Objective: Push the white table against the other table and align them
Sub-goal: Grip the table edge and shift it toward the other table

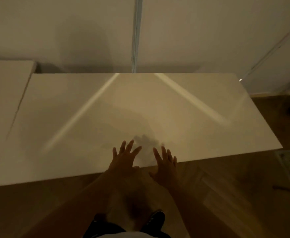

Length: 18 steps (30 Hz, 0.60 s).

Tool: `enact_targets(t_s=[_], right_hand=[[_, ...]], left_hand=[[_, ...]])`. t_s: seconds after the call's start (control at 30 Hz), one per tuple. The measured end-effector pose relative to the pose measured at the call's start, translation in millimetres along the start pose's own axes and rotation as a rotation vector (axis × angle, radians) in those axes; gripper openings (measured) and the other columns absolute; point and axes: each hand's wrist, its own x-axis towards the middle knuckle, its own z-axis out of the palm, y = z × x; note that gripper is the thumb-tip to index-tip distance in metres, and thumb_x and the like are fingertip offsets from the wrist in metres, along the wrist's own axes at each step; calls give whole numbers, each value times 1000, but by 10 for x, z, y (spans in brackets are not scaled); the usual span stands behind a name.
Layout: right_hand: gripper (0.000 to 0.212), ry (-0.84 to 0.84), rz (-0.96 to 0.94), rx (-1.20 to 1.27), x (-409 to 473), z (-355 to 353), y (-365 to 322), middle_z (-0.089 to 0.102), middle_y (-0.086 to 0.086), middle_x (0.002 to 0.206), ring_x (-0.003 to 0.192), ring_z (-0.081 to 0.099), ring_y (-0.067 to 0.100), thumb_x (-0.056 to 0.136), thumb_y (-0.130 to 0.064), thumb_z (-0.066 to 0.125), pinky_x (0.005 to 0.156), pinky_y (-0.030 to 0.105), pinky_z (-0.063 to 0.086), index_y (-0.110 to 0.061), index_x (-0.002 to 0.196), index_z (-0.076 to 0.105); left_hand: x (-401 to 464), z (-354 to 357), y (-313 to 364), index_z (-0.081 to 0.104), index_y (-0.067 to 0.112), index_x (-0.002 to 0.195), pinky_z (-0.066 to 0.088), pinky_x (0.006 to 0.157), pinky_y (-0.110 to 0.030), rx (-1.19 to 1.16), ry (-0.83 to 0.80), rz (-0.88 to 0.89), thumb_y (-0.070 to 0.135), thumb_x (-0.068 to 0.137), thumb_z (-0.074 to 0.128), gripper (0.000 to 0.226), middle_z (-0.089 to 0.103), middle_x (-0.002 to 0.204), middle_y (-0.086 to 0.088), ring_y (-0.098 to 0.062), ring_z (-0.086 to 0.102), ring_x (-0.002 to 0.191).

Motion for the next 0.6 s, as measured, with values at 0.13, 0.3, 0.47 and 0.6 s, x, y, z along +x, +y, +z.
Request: enact_targets(t_s=[0.13,0.3,0.47,0.6], right_hand=[[106,-19,-13,-16,90,-146,659,-9,8,165,152,-4,35,80,-71,58,119,59,3,-38,156,-7],[105,-33,-30,3,205,-259,1131,-12,6,165,151,-10,32,79,-78,52,118,56,-1,-38,156,-5],[112,-114,20,3,443,-295,1379,-28,4,161,149,-19,36,78,-73,59,117,64,3,-38,153,-17],[120,-136,47,-11,616,-448,1579,-35,3,159,147,-23,36,76,-67,68,114,69,6,-41,151,-22]], left_hand=[[387,100,678,2,43,155,3,113,-68,13,15,6,58,88,59,89,-13,165,-1,-34,-15,150],[678,201,1198,0,44,154,3,115,-68,-1,31,3,59,88,60,90,-16,165,0,-32,-19,149],[975,341,1301,-3,44,154,5,113,-72,25,-22,-4,57,86,63,95,-21,164,0,-35,-21,148],[1270,341,1394,-3,42,155,2,110,-75,72,-75,28,61,84,62,98,-26,162,-3,-38,-26,146]])
